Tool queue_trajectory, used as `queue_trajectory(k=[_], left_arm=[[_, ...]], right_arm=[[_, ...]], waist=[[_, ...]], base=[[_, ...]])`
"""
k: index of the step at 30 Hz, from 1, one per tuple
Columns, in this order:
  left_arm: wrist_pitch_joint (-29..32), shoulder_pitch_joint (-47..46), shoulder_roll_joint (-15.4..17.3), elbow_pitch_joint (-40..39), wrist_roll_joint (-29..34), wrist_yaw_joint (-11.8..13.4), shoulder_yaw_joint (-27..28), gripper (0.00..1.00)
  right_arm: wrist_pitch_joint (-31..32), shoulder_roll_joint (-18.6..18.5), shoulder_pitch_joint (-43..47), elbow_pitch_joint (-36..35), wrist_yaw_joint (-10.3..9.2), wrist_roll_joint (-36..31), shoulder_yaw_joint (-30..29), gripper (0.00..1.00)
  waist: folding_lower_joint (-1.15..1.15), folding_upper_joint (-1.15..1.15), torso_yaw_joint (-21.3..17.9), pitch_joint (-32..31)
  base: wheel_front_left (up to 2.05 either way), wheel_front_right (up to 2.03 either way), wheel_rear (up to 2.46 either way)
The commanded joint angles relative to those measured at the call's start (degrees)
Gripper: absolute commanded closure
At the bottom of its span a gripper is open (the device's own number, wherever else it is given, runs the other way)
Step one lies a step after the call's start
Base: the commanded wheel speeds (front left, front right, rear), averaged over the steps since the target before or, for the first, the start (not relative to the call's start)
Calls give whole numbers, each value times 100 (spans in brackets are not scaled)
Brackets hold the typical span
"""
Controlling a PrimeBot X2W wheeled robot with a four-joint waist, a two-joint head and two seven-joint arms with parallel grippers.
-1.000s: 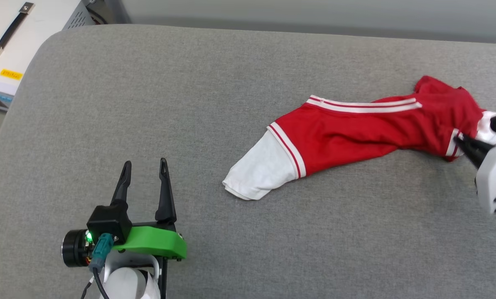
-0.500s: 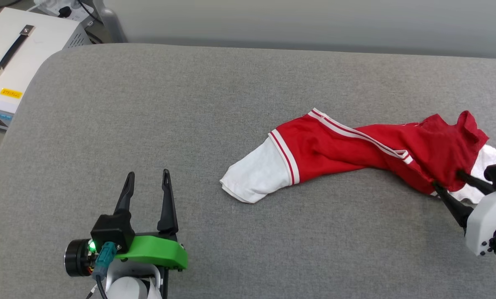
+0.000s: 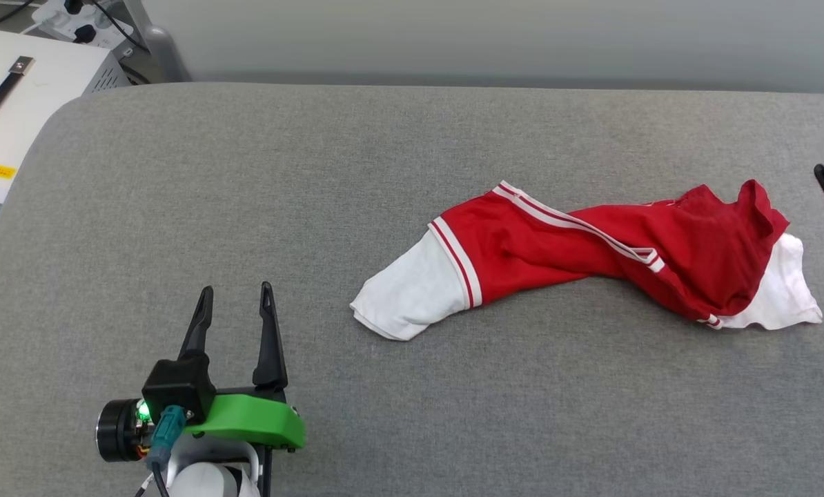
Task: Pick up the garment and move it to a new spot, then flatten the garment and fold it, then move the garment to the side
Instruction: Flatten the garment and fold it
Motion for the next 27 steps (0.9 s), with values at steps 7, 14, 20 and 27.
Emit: queue_trajectory(k=[7, 14, 20, 27], left_arm=[[-33, -196, -13, -106, 81, -60, -80, 0], [-33, -437, -13, -193, 53, -24, -123, 0], [-33, -707, -13, -275, -7, 8, -219, 0], [-33, -946, -13, -316, -81, 64, -304, 0]], right_arm=[[1749, -293, -584, -386, -6, 293, -4, 0], [3548, -182, -1456, 45, -6, 619, 545, 0], [4205, 148, -2231, 754, -6, 525, 867, 0], [4160, 511, -2570, 1703, -6, 353, 1193, 0]], waist=[[0, 0, 119, 339], [0, 0, 302, 770], [0, 0, 508, 1265], [0, 0, 679, 1695]], base=[[0, 0, 0], [0, 0, 0], [0, 0, 0], [0, 0, 0]])
